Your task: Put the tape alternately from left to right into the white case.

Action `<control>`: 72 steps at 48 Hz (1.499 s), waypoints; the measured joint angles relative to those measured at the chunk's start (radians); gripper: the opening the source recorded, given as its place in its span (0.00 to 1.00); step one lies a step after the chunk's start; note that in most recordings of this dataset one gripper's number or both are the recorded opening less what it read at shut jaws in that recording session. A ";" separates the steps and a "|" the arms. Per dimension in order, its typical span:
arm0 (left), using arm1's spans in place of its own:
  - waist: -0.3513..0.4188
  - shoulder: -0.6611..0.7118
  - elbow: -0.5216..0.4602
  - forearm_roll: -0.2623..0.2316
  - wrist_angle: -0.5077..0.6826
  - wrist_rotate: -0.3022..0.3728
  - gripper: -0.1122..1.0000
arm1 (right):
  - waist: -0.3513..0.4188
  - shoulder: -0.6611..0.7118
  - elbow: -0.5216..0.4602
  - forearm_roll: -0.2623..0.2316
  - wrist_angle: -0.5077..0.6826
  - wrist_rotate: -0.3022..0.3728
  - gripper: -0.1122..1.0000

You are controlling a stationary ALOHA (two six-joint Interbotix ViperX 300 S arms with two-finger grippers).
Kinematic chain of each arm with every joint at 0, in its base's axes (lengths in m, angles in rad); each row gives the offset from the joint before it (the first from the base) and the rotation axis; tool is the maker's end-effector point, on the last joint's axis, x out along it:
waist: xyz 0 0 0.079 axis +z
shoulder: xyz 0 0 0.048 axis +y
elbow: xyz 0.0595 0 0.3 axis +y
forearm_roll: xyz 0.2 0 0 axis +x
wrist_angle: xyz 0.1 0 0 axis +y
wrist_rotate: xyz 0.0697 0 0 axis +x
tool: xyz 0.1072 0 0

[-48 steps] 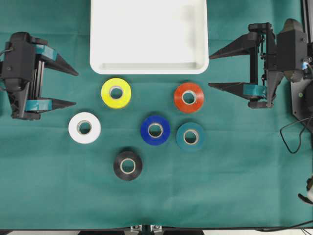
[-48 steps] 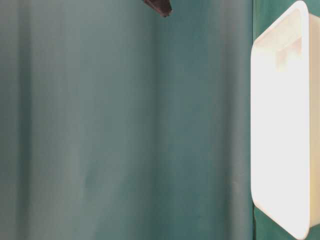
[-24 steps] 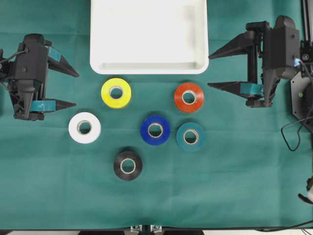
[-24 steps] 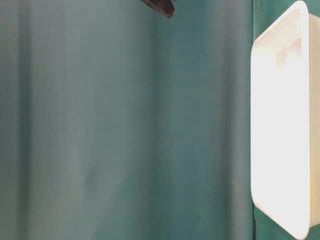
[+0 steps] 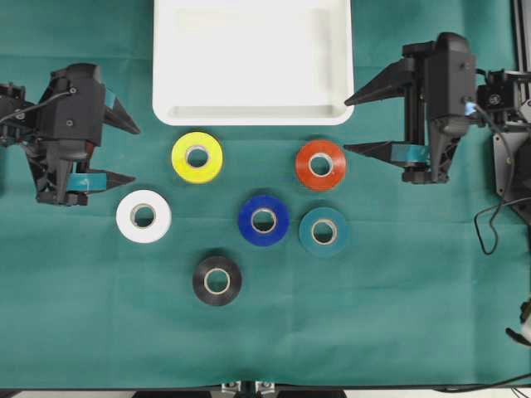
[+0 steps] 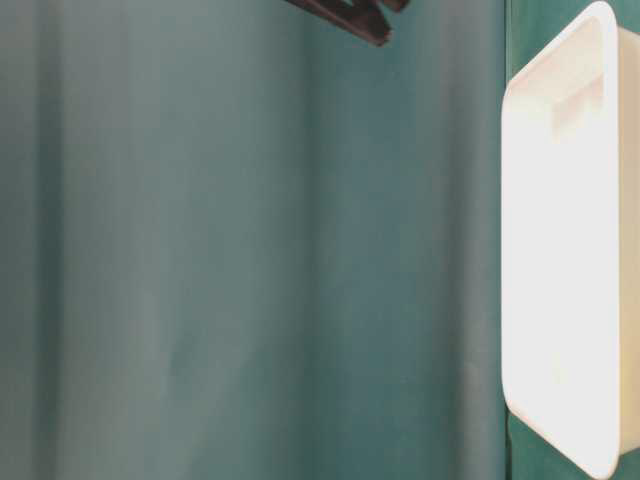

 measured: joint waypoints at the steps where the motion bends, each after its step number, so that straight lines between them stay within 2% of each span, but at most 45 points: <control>1: 0.000 0.005 -0.002 0.000 0.005 0.000 0.83 | 0.000 0.003 0.000 0.000 0.002 0.000 0.85; 17: 0.000 0.020 -0.009 0.002 0.009 0.000 0.83 | 0.000 0.057 -0.012 0.000 0.003 0.000 0.85; 48: 0.000 0.020 -0.011 0.000 0.011 -0.003 0.83 | 0.000 0.057 -0.014 0.000 0.003 0.003 0.84; 61: 0.000 0.020 -0.011 0.000 0.011 -0.005 0.83 | 0.015 0.067 -0.015 0.000 0.005 0.091 0.84; 72: 0.000 0.020 -0.011 0.000 0.011 -0.005 0.83 | 0.069 0.103 -0.040 0.000 0.003 0.101 0.84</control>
